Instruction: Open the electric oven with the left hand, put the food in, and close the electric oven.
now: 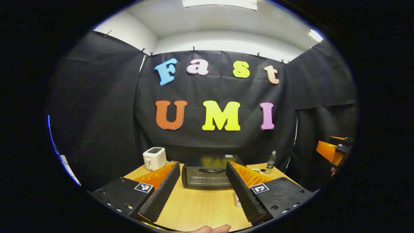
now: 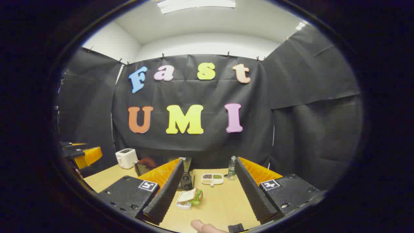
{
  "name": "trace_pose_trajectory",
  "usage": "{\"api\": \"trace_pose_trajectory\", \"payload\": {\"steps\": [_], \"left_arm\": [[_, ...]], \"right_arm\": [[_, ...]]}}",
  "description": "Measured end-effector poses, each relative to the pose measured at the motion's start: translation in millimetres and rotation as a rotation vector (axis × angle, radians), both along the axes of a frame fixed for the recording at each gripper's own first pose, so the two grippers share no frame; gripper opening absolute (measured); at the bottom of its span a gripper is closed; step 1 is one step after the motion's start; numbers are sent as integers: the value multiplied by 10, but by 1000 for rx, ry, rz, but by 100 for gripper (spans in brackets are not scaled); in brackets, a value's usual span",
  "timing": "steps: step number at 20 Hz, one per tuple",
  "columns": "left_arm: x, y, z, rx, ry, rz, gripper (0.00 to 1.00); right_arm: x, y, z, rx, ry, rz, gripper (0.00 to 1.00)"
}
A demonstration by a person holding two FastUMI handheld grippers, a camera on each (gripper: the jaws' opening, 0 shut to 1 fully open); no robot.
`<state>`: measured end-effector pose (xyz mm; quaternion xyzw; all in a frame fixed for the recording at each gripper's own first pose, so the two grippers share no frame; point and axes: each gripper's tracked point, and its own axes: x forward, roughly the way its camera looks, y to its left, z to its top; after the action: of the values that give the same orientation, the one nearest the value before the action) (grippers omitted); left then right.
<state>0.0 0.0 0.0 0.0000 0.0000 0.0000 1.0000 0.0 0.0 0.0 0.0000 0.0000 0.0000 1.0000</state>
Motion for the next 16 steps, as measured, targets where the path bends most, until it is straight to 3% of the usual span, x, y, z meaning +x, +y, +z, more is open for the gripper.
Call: {"api": "trace_pose_trajectory", "payload": {"steps": [3, 4, 5, 16], "left_arm": [[9, 5, -22, 5, 5, 5, 81], [20, 10, -13, 13, 0, 7, 93], [35, -4, -41, 20, 2, 7, 81], [233, -63, -104, 39, 13, -5, 82]], "right_arm": [[17, -107, 2, -17, -21, -23, 100], [12, -78, 2, -12, -22, -11, 96], [16, -70, -40, -7, -15, -6, 96], [294, -176, -196, -15, 17, 6, 97]]}}
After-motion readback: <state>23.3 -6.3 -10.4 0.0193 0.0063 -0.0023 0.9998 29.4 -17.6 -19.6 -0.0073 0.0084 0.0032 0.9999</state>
